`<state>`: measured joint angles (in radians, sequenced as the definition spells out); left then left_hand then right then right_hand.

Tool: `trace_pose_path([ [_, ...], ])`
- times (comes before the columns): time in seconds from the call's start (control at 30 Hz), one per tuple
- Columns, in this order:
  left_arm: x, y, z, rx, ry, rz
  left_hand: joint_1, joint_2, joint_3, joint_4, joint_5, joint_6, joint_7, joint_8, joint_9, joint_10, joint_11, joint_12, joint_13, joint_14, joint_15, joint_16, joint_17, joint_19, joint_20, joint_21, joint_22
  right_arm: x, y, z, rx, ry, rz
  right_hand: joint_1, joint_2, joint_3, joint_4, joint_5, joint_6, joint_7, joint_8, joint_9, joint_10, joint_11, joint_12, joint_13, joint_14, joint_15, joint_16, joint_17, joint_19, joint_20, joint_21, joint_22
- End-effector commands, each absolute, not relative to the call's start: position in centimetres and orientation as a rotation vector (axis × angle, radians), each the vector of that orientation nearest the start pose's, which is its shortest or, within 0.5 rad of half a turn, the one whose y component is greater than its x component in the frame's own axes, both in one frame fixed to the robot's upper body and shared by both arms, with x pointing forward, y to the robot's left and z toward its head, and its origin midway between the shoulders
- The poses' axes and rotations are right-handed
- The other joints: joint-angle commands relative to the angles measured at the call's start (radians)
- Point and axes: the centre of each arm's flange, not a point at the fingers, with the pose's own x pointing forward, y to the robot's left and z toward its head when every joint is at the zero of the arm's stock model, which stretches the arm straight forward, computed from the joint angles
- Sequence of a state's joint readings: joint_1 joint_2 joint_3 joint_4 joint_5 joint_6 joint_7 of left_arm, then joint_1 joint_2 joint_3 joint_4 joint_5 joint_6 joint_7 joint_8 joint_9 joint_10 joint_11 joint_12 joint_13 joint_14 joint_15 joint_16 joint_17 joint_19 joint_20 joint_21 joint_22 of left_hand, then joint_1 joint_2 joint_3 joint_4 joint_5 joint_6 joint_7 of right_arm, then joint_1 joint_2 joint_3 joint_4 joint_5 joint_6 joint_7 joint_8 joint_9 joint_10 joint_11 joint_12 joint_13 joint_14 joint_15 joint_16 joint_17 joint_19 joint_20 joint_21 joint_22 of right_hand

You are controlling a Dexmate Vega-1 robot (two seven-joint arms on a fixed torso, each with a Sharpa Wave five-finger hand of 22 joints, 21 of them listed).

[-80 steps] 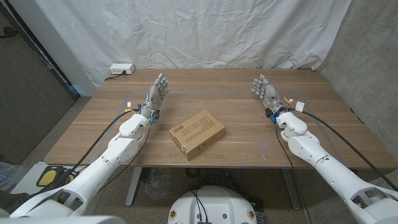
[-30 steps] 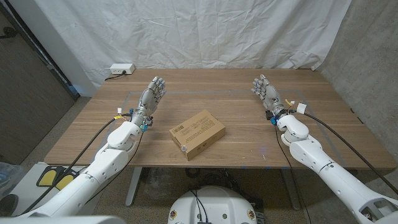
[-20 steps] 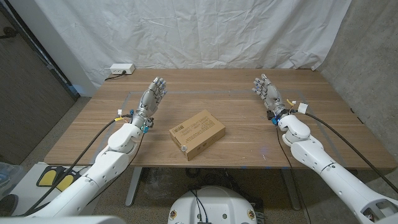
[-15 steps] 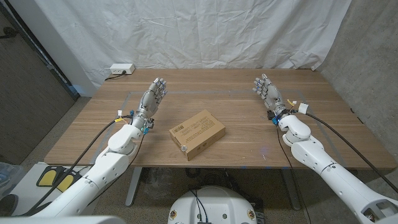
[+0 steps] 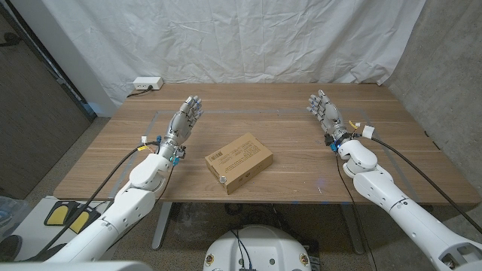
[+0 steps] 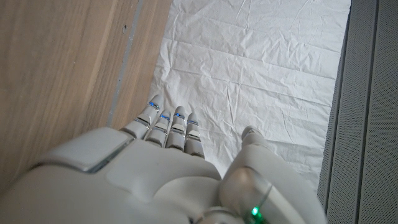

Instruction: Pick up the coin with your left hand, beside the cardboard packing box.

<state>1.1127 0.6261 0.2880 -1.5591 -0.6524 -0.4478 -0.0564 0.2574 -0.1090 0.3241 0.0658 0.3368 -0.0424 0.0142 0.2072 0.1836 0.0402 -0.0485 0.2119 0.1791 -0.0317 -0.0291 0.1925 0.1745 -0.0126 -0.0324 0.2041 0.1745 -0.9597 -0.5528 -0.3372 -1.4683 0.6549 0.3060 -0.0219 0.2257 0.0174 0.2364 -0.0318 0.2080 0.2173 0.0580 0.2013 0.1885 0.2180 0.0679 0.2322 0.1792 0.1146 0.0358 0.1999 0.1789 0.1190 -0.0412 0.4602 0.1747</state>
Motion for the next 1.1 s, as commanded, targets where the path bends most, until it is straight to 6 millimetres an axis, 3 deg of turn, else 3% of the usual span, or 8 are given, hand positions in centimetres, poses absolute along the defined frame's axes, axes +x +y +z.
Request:
trace_pose_path([
  [0.03,55.9,30.2,-6.3,0.015,-0.743,-0.283,0.015,0.001,0.002,-0.005,0.006,0.003,-0.002,0.005,0.003,0.006,-0.005,0.007,0.006,0.01,-0.001,0.005,0.005,0.007,-0.075,0.009,0.002,61.8,-28.7,-3.4,0.063,-0.638,0.206,0.007,0.0,0.001,-0.006,0.008,0.006,0.0,0.003,0.001,0.01,0.0,-0.005,0.003,0.006,-0.001,-0.002,0.004,0.01,-0.027,-0.007,0.002],
  [0.77,52.7,32.0,-7.4,0.042,-0.786,-0.255,0.024,0.005,-0.001,-0.009,0.008,0.011,-0.002,0.004,0.003,0.016,-0.001,0.006,0.006,0.02,0.002,0.004,0.005,0.016,-0.069,0.008,0.002,62.0,-27.8,-2.8,0.057,-0.647,0.216,0.007,0.002,0.0,-0.007,0.008,0.008,-0.003,0.002,0.002,0.011,0.0,-0.007,0.003,0.008,0.001,-0.003,0.004,0.012,-0.024,-0.013,0.002],
  [1.1,52.4,31.5,-8.4,0.034,-0.788,-0.263,0.028,0.007,-0.002,-0.011,0.009,0.017,-0.003,0.005,0.004,0.021,-0.006,0.006,0.006,0.032,0.0,0.006,0.006,0.024,-0.066,0.01,0.003,62.2,-27.9,-2.7,0.06,-0.652,0.21,0.008,0.003,0.0,-0.008,0.007,0.009,-0.003,0.002,0.002,0.011,0.002,-0.008,0.003,0.009,0.001,-0.004,0.004,0.014,-0.023,-0.016,0.002],
])
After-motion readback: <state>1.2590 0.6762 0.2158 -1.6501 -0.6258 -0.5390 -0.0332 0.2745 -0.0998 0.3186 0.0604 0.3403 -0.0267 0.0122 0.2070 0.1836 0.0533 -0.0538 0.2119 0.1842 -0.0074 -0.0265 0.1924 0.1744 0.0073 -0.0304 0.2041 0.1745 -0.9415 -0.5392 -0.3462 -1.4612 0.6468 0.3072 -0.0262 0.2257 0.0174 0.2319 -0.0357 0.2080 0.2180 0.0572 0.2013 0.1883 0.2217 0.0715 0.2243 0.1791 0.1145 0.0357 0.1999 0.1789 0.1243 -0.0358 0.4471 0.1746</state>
